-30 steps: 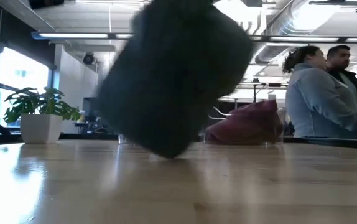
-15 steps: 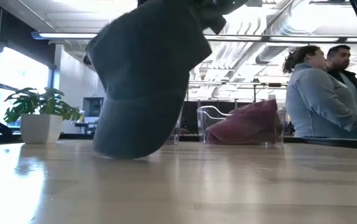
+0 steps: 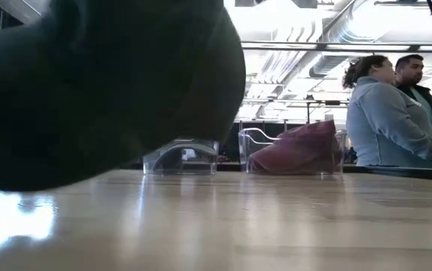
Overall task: Pick & Place hat
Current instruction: Put the black cap into the left transparent bin
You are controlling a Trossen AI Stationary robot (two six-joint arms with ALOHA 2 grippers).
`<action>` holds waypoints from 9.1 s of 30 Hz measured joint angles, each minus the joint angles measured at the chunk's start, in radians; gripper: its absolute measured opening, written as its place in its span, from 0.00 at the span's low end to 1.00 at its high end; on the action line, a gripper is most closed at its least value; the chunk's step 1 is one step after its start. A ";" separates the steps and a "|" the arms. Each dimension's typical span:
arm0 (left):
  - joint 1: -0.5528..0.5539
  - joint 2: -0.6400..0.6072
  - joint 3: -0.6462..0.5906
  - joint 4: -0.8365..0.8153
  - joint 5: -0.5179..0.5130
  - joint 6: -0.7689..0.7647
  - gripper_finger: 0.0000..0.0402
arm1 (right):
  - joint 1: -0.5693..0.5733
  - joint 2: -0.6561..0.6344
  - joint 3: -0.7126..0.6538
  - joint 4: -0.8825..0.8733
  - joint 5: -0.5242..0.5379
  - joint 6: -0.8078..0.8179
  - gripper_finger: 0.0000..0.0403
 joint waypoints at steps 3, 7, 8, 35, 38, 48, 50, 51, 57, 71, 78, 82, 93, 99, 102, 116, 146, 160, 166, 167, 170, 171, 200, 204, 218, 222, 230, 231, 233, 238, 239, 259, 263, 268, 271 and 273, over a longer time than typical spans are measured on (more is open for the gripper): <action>0.000 0.000 0.000 -0.015 0.022 0.001 0.39 | -0.022 0.039 0.000 -0.011 0.084 -0.076 0.00; 0.000 0.000 0.000 -0.082 0.034 -0.014 0.39 | -0.079 0.104 0.000 -0.001 0.198 -0.185 0.00; 0.000 0.000 0.000 -0.100 0.034 -0.021 0.39 | -0.093 0.120 0.000 0.012 0.215 -0.213 0.00; 0.214 0.007 -0.002 -0.355 0.117 -0.138 0.39 | -0.079 -0.074 0.002 -0.448 0.733 -0.142 0.53; 0.339 0.022 -0.002 -0.385 0.219 -0.033 0.39 | -0.009 -0.117 0.001 -0.630 0.810 -0.090 0.49; 0.802 0.158 -0.001 -0.365 0.579 0.459 0.51 | 0.302 -0.266 -0.001 -0.919 1.122 0.362 0.38; 0.868 0.204 -0.004 -0.344 0.654 0.550 0.57 | 0.368 -0.289 -0.001 -0.941 1.190 0.466 0.37; 0.895 0.228 -0.003 -0.317 0.699 0.594 0.61 | 0.403 -0.299 -0.001 -0.953 1.226 0.519 0.36; 0.959 0.371 0.000 -0.139 0.906 0.780 0.81 | 0.541 -0.310 0.000 -0.990 1.386 0.757 0.35; 0.912 0.561 -0.001 -0.205 0.900 0.740 0.76 | 0.574 -0.310 0.000 -0.986 1.409 0.796 0.35; 0.899 0.581 -0.002 -0.228 1.067 0.721 0.55 | 0.557 -0.310 0.000 -0.989 1.411 0.718 0.35; 0.873 0.581 -0.002 -0.232 1.127 0.697 0.30 | 0.555 -0.310 0.000 -1.033 1.411 0.697 0.35; 0.813 0.349 0.014 -0.259 1.024 0.461 0.03 | 0.484 -0.398 0.000 -1.297 1.450 0.648 0.33; 0.816 0.199 0.149 -0.259 0.794 0.357 0.02 | 0.410 -0.483 -0.001 -1.316 1.571 0.462 0.28; 0.840 0.190 0.274 -0.272 0.664 0.356 0.02 | 0.364 -0.544 -0.044 -1.308 1.628 0.359 0.25; 1.204 0.281 0.486 -0.438 0.394 0.769 0.01 | 0.137 -1.064 -0.561 -0.816 1.447 -0.015 0.14; 1.299 0.567 0.462 -0.273 0.565 0.923 0.01 | -0.139 -1.052 -0.679 -0.309 1.189 -0.192 0.06; 1.461 0.564 0.461 -0.366 0.784 0.960 0.45 | -0.268 -0.810 -0.678 -0.003 0.946 -0.012 0.09; 1.505 0.439 0.462 -0.526 0.791 0.941 0.55 | -0.377 -0.636 -0.639 0.081 0.800 0.037 0.05; 1.501 0.420 0.462 -0.548 0.759 0.931 0.54 | -0.398 -0.604 -0.615 0.080 0.790 0.038 0.04; 1.499 0.368 0.462 -0.632 0.626 0.890 0.50 | -0.457 -0.512 -0.531 0.065 0.778 0.047 0.01; 1.502 0.362 0.462 -0.654 0.580 0.887 0.47 | -0.478 -0.480 -0.501 0.058 0.781 0.056 0.01; 1.546 0.367 0.058 -0.107 0.582 0.775 0.00 | -0.630 0.084 -0.136 0.034 0.589 0.149 0.00; 1.531 0.367 0.058 -0.106 0.550 0.783 0.00 | -0.647 0.073 -0.153 0.057 0.520 0.147 0.00; 1.527 0.438 0.059 -0.024 0.509 0.785 0.00 | -0.630 -0.151 -0.150 -0.244 0.639 0.094 0.00; 1.527 0.457 0.059 0.041 0.541 0.810 0.00 | -0.621 -0.144 -0.152 -0.267 0.655 0.095 0.00; 1.527 0.490 0.059 0.062 0.545 0.817 0.00 | -0.621 -0.126 -0.152 -0.356 0.836 0.168 0.00; 1.527 0.490 0.059 0.062 0.545 0.817 0.00 | -0.628 -0.120 -0.152 -0.356 0.838 0.170 0.00; 1.527 0.490 0.059 0.061 0.547 0.817 0.00 | -0.641 -0.100 -0.151 -0.335 0.811 0.174 0.00; 1.527 0.490 0.059 0.061 0.572 0.816 0.00 | -0.655 -0.025 -0.152 -0.257 0.769 0.231 0.00; 1.527 0.490 0.059 0.061 0.583 0.815 0.00 | -0.655 -0.015 -0.152 -0.228 0.757 0.243 0.00; 1.527 0.407 0.060 0.076 0.648 0.812 0.00 | -0.652 0.066 -0.152 -0.038 0.721 0.298 0.00; 1.527 0.343 0.061 0.018 0.632 0.797 0.00 | -0.652 0.035 -0.152 -0.044 0.727 0.296 0.00; 1.527 0.346 0.059 -0.097 0.531 0.785 0.00 | -0.652 0.029 -0.152 -0.052 0.722 0.295 0.00; 1.527 0.370 0.060 -0.093 0.509 0.806 0.00 | -0.646 0.029 -0.152 -0.051 0.716 0.295 0.00; 1.527 0.396 0.059 -0.075 0.501 0.809 0.00 | -0.646 0.029 -0.152 -0.054 0.717 0.288 0.00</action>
